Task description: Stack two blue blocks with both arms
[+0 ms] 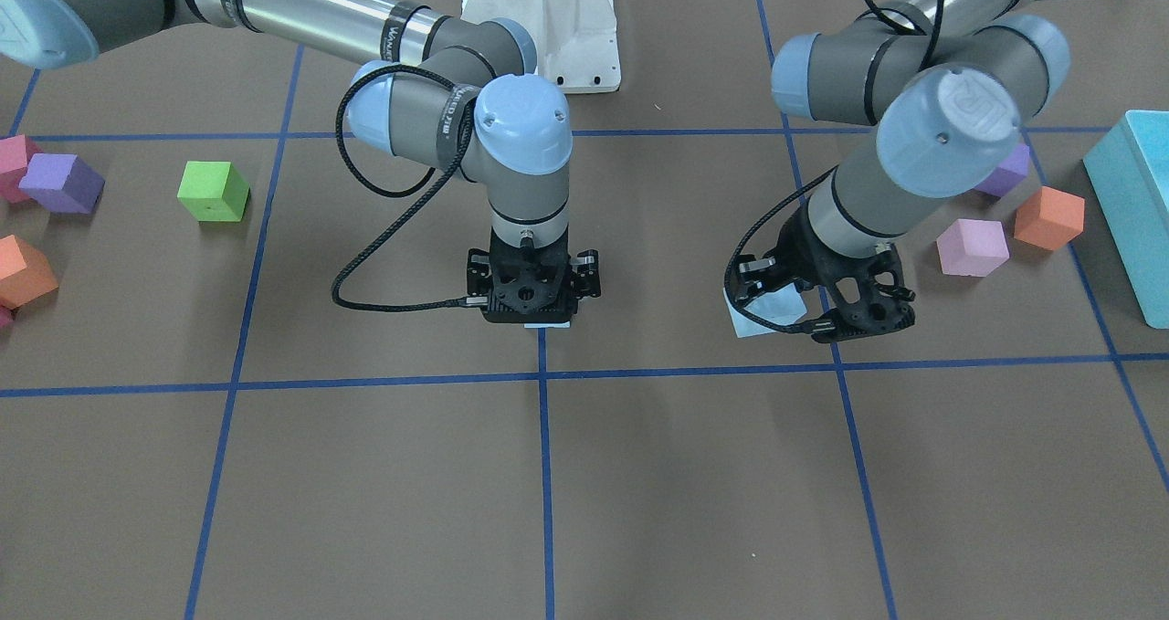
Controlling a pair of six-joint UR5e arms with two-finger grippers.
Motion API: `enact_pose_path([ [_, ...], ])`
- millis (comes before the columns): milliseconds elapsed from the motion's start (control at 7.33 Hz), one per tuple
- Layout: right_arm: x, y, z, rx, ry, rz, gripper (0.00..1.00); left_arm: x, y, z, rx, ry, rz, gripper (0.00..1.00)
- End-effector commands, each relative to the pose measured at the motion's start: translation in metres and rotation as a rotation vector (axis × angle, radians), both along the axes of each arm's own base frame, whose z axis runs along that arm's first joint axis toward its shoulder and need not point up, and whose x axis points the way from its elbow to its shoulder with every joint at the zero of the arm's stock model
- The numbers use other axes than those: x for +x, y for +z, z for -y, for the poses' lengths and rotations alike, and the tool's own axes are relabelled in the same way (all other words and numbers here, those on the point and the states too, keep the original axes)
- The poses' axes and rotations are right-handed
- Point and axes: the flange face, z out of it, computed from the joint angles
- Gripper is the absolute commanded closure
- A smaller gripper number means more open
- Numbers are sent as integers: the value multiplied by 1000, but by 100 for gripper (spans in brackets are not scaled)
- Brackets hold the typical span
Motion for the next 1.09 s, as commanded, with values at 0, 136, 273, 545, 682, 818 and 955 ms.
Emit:
enact_pose_path([
  [0,90,31,49,9,16,25,0,70,-51,-9,34,67,-27,41],
  [136,115,56,60,44,-1,1,0,98,-74,-18,77,64,-7,40],
  [273,135,76,71,99,-46,-30,0,121,-94,-25,82,56,2,40],
  [545,168,111,82,146,-69,-75,0,154,-110,-49,89,52,9,40],
  [682,187,126,89,128,-46,-84,0,169,-108,-54,98,50,16,40],
  [818,192,131,89,128,-37,-80,0,179,-102,-55,91,43,4,39],
  [955,194,128,87,142,-37,-72,0,188,-99,-57,88,41,-8,39],
])
